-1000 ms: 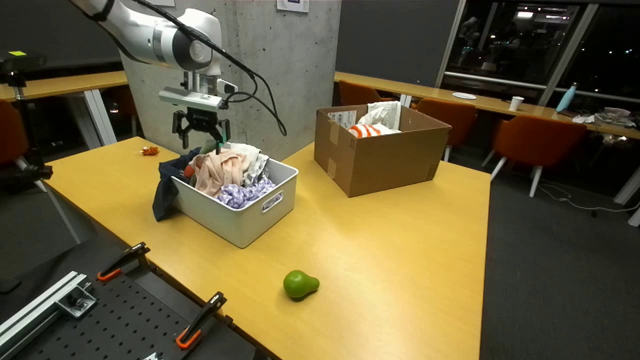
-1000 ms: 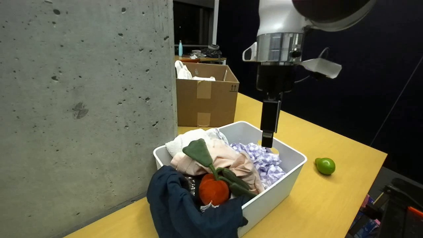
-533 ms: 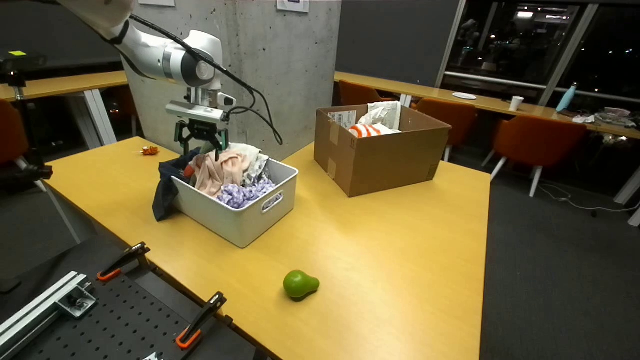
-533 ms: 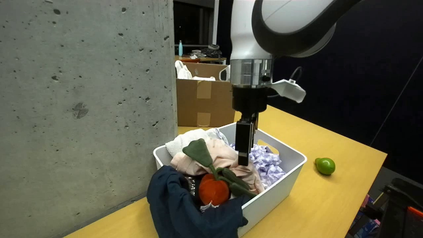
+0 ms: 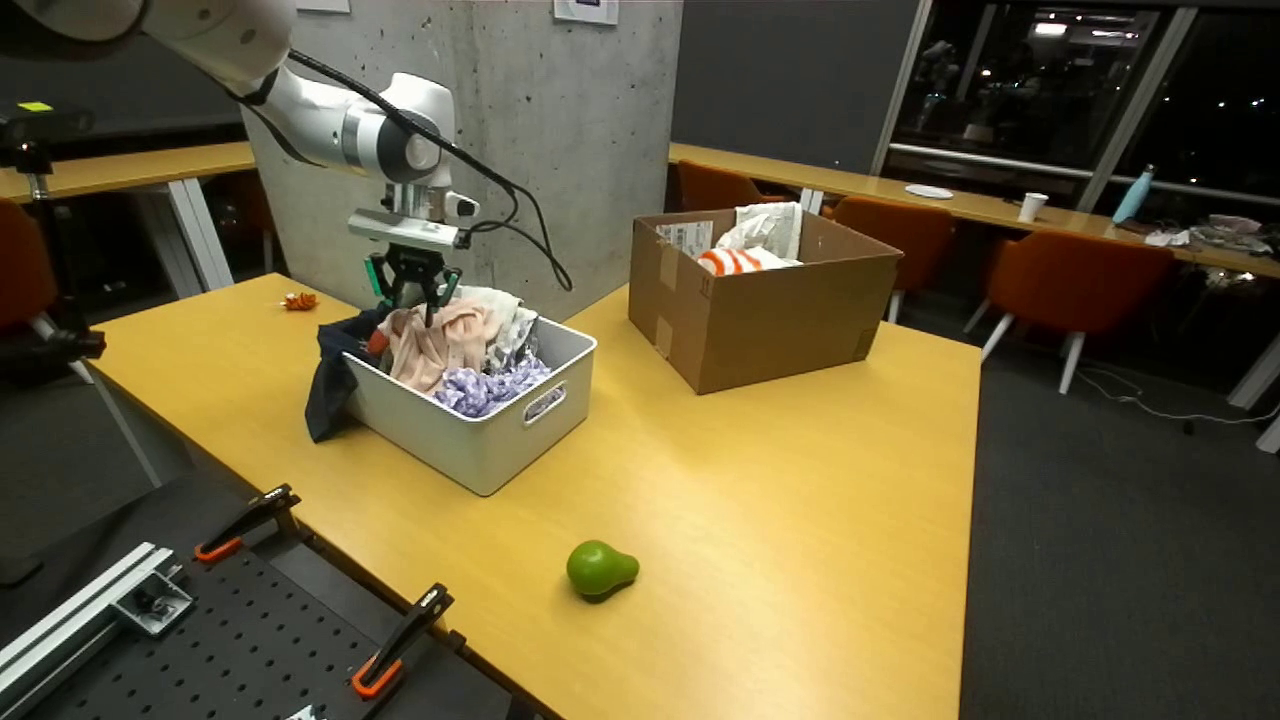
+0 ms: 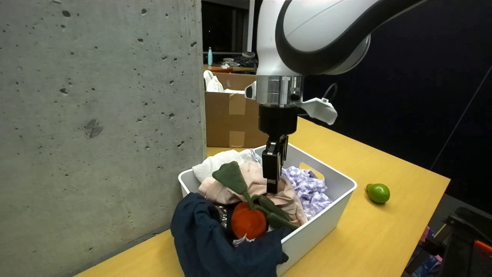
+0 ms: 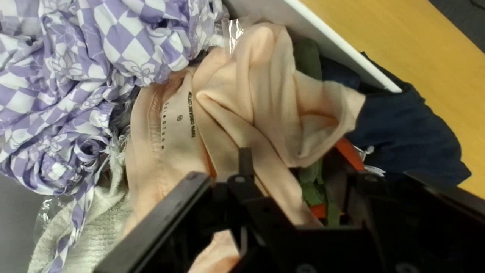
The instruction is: Remove the light pink shirt from the white basket and use it to put the pear inside the white basket
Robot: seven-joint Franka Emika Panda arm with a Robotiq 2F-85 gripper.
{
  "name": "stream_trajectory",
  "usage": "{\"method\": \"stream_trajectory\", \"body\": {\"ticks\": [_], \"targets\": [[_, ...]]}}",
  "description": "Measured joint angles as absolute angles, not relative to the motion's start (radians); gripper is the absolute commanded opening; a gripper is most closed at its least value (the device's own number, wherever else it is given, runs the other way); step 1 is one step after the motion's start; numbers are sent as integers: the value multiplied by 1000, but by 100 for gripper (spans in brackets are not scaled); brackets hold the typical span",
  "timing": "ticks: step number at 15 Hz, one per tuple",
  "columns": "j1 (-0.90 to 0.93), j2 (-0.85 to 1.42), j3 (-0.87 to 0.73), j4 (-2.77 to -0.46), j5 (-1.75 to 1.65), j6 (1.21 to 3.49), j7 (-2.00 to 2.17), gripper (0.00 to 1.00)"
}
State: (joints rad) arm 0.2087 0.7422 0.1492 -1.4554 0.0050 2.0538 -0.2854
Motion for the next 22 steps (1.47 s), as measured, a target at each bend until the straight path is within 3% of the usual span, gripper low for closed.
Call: {"method": "stream_trajectory", "body": {"ticks": [3, 4, 13, 22], "targets": [[210, 751, 151, -1431, 5, 2026, -286, 1], [210, 753, 152, -1425, 5, 2017, -286, 0], [165, 717, 151, -1422, 5, 1986, -284, 0], [26, 380, 107, -1696, 11, 1990, -254, 0]]}}
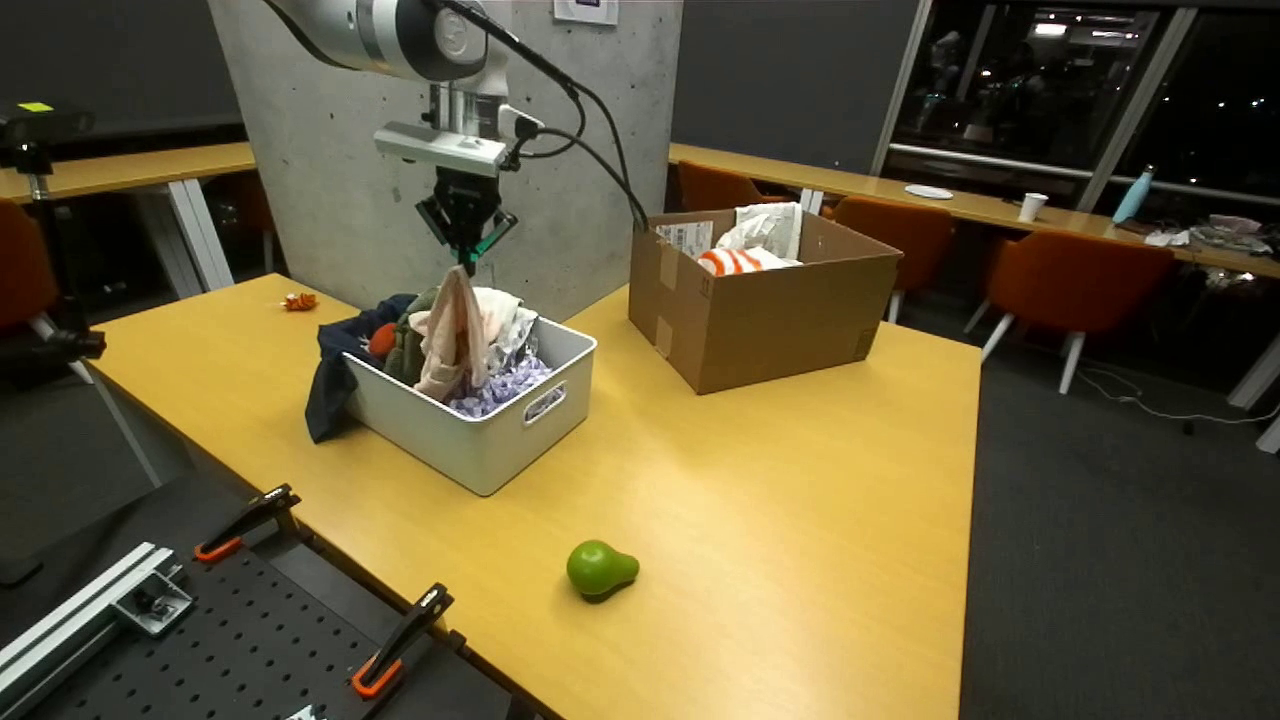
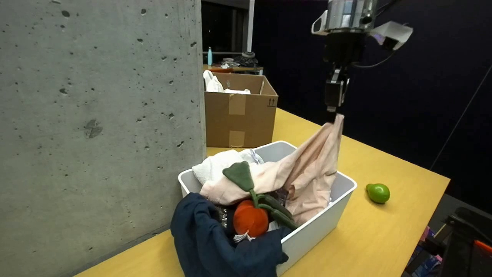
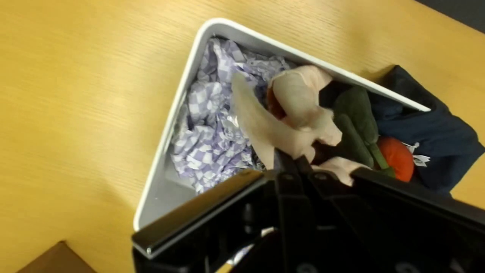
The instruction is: Remove the light pink shirt from the white basket and use it to put the pear inside the white basket
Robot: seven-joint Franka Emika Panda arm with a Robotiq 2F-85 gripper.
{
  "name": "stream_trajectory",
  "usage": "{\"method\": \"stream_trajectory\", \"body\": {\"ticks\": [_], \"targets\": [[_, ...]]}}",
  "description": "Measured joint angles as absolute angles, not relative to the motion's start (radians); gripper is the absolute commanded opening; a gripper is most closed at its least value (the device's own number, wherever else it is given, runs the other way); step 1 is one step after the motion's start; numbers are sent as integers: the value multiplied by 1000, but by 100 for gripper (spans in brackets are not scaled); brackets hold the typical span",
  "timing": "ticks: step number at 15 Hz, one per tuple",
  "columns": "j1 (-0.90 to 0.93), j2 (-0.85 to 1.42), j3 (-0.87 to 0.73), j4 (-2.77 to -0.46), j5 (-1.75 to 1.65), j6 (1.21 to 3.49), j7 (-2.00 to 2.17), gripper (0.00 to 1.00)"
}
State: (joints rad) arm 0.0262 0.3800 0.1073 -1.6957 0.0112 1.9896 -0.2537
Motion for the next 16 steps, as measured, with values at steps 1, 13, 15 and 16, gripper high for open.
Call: {"method": "stream_trajectory", "body": {"ticks": [1, 13, 15, 16], "targets": [[10, 339, 98, -1731, 13, 1990, -254, 0], [-142, 184, -54, -1948, 69, 2039, -315, 0], [-166, 192, -77, -1949, 70, 2041, -325, 0], [-178, 196, -87, -1948, 70, 2041, -329, 0]]}}
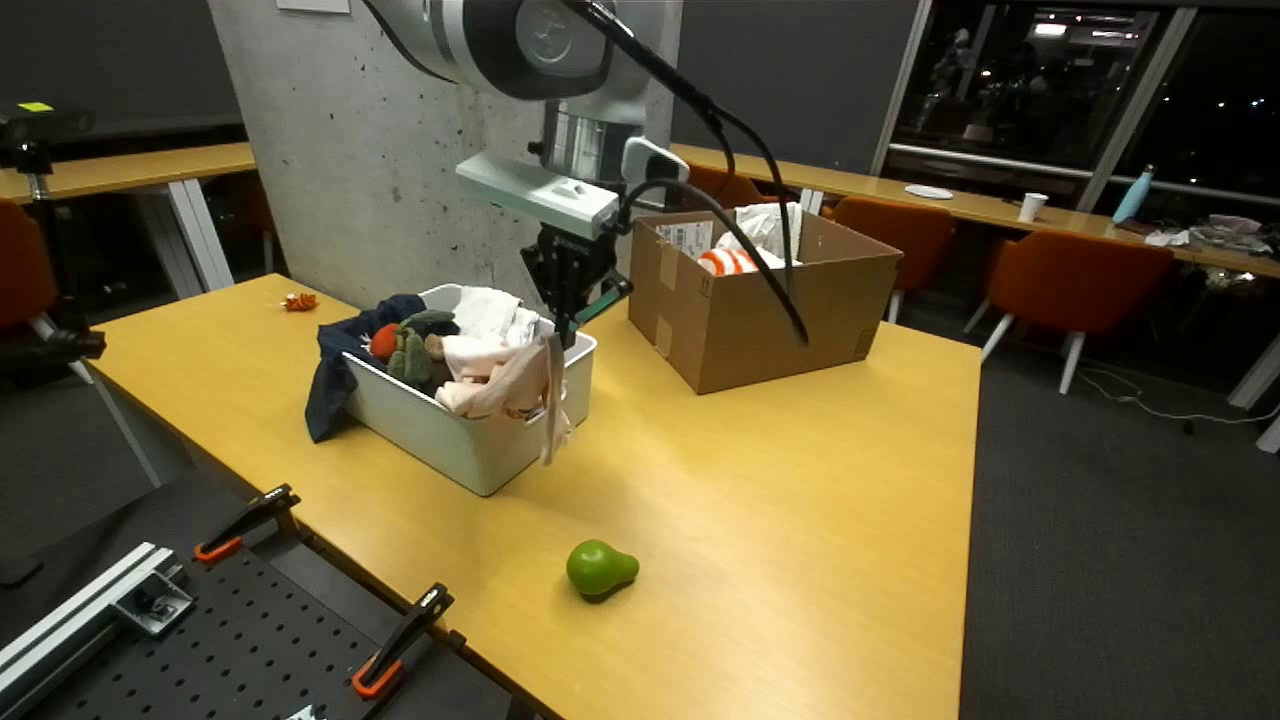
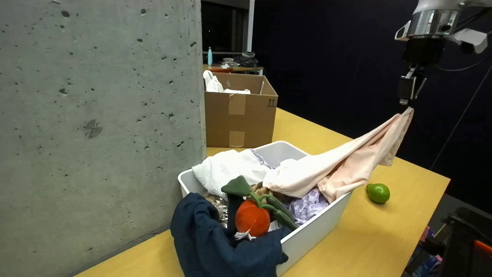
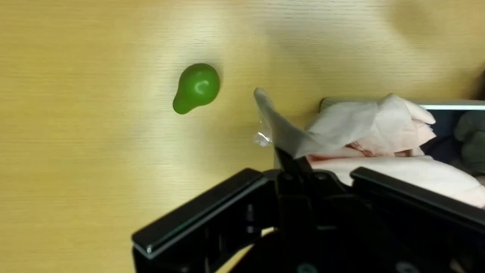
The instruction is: Remove the light pink shirt from the white basket and use it to put the pear inside the white basket
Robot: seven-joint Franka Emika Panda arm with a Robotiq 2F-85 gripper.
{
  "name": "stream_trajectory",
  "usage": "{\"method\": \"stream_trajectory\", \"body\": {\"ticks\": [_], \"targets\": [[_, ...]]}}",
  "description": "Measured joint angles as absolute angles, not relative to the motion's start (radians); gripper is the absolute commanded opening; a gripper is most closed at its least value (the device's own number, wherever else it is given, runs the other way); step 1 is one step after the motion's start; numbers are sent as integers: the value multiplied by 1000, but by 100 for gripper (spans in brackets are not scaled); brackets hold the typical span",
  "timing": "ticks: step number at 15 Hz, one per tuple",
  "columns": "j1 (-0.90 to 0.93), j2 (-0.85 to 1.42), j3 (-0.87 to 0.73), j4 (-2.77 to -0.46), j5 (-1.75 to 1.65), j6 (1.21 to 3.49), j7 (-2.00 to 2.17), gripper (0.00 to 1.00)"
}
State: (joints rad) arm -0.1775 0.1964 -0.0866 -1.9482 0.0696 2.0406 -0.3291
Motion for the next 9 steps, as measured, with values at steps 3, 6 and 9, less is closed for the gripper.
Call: {"method": "stream_trajectory", "body": {"ticks": [3, 6, 9], "targets": [[-209, 206, -114, -1948, 70, 2041, -334, 0], [-241, 210, -142, -1957, 70, 2041, -340, 0], [-276, 211, -169, -1973, 70, 2044, -353, 0]]}}
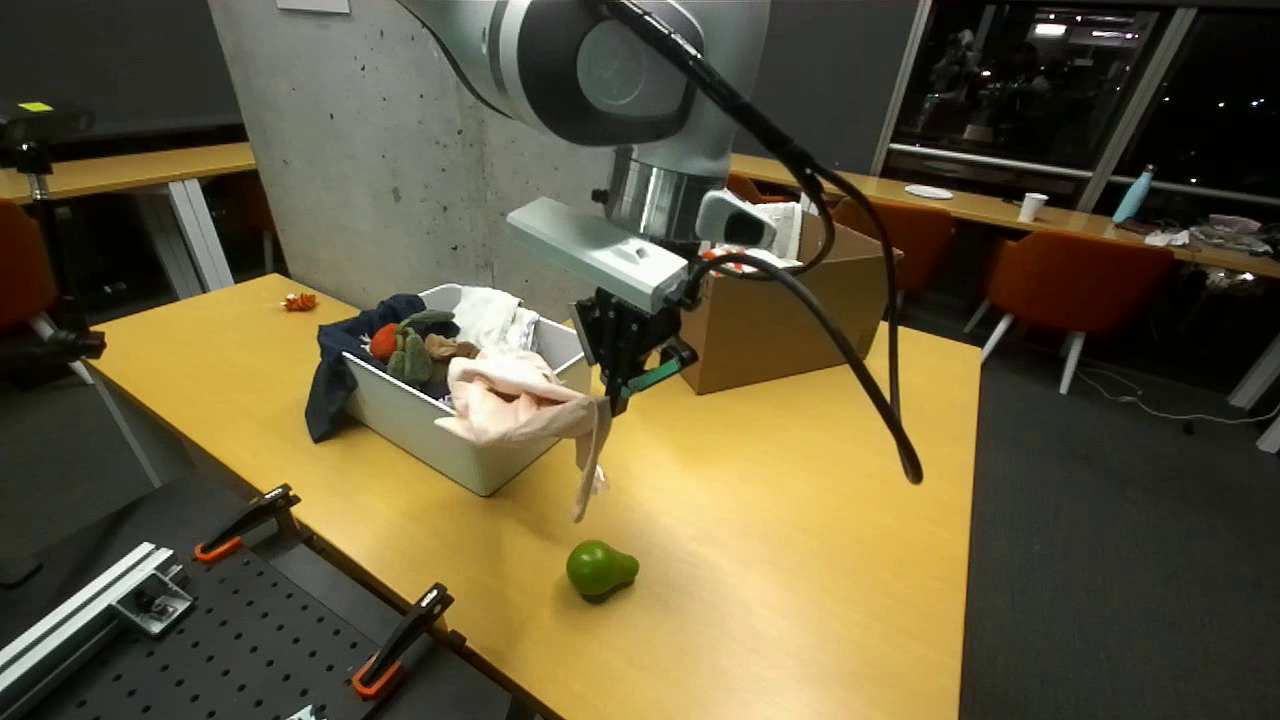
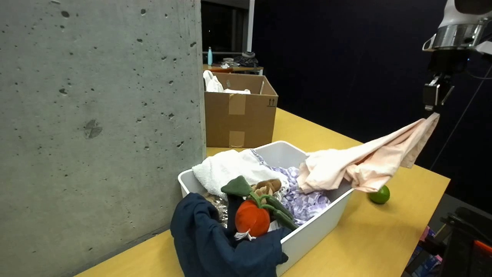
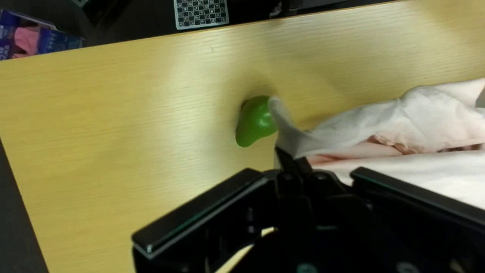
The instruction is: Remove the light pink shirt from the white basket and use it to put the pear inside the white basket
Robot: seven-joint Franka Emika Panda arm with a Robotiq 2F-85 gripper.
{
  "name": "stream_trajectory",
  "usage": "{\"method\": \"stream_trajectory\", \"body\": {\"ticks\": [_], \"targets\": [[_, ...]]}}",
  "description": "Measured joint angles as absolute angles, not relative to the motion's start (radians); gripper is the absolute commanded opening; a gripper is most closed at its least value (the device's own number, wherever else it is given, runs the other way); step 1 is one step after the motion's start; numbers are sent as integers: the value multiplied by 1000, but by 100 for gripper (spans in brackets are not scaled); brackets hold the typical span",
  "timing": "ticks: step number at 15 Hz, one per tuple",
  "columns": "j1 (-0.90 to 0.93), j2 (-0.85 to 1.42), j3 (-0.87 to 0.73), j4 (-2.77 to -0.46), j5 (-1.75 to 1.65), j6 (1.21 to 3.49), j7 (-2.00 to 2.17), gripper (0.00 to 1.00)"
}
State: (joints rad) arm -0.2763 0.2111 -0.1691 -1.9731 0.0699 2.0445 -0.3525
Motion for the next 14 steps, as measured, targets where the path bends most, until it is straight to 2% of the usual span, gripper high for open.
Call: {"method": "stream_trajectory", "body": {"ticks": [7, 14], "targets": [[-329, 254, -201, -1969, 74, 2060, -358, 0], [-333, 390, -200, -1927, 131, 2115, -365, 0]]}}
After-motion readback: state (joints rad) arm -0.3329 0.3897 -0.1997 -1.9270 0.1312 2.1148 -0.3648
